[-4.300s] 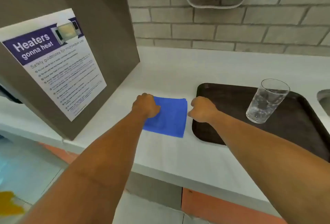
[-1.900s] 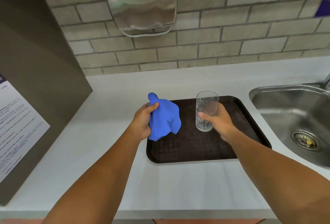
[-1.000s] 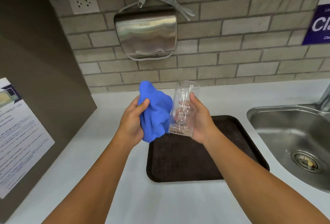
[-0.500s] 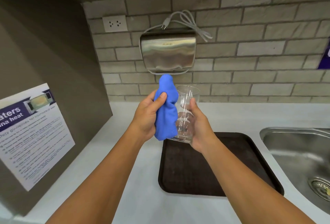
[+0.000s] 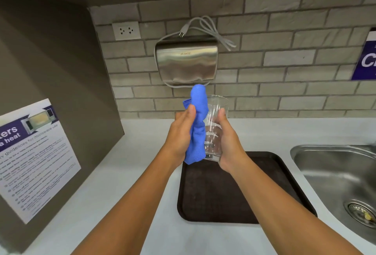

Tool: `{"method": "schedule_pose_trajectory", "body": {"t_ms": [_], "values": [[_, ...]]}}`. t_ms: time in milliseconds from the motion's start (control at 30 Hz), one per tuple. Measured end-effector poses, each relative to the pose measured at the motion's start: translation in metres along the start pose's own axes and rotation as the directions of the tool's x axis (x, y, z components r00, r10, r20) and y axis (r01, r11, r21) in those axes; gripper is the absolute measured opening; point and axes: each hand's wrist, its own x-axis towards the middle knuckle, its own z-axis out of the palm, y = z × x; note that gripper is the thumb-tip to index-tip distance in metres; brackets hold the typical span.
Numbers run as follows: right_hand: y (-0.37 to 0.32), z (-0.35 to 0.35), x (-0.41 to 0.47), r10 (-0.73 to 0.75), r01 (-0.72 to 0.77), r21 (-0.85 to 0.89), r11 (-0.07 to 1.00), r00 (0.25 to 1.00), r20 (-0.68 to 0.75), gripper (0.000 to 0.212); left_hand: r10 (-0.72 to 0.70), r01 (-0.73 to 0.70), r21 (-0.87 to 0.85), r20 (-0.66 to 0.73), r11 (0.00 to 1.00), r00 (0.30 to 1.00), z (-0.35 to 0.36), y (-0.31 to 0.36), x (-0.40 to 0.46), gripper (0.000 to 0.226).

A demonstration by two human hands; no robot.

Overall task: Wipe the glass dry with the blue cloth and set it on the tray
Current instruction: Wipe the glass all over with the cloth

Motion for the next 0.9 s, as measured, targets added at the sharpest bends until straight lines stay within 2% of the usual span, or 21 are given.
{"method": "schedule_pose_trajectory", "body": {"t_ms": [67, 167, 300, 467, 533, 600, 733, 833, 900], "values": [[0.000, 0.000, -0.002, -0.018, 0.017, -0.047, 0.999, 1.000, -0.011, 0.058, -0.015, 0.017, 0.081, -0.025, 0.997, 1.000, 0.004, -0.003, 0.003, 0.057], [0.000, 0.000, -0.004, -0.034, 0.033, -0.066, 0.997, 0.999, -0.018, 0.057, 0.104, -0.096, 0.237, -0.022, 0.967, 0.994, 0.012, -0.005, 0.004, 0.073], [0.000, -0.001, -0.008, -0.036, 0.035, -0.042, 0.998, 0.999, -0.020, 0.066, 0.118, -0.108, 0.328, -0.012, 0.938, 0.993, 0.021, -0.008, 0.003, 0.057], [0.001, -0.004, -0.013, -0.054, 0.053, -0.024, 0.998, 0.998, -0.019, 0.069, 0.173, -0.152, 0.327, -0.036, 0.933, 0.984, 0.027, -0.010, -0.001, 0.055], [0.000, -0.005, -0.014, -0.047, 0.047, -0.004, 0.999, 0.999, -0.009, 0.077, 0.174, -0.147, 0.310, -0.063, 0.939, 0.983, 0.028, -0.008, 0.000, 0.052], [-0.001, -0.008, -0.015, -0.047, 0.047, 0.028, 0.999, 0.999, 0.015, 0.084, 0.141, -0.107, 0.277, -0.106, 0.955, 0.984, 0.028, -0.006, 0.004, 0.048], [0.002, -0.015, -0.014, -0.027, 0.023, 0.084, 0.996, 0.999, 0.045, 0.086, -0.055, 0.076, 0.144, -0.147, 0.987, 0.988, 0.026, -0.002, 0.008, 0.039], [0.003, -0.020, -0.011, -0.036, 0.028, 0.089, 0.996, 0.996, 0.087, 0.065, -0.163, 0.182, 0.114, -0.158, 0.977, 0.974, 0.024, 0.001, 0.013, 0.036], [0.001, -0.021, -0.011, -0.039, 0.032, 0.082, 0.996, 0.996, 0.084, 0.063, -0.163, 0.184, 0.123, -0.168, 0.975, 0.972, 0.026, 0.003, 0.016, 0.037]]}}
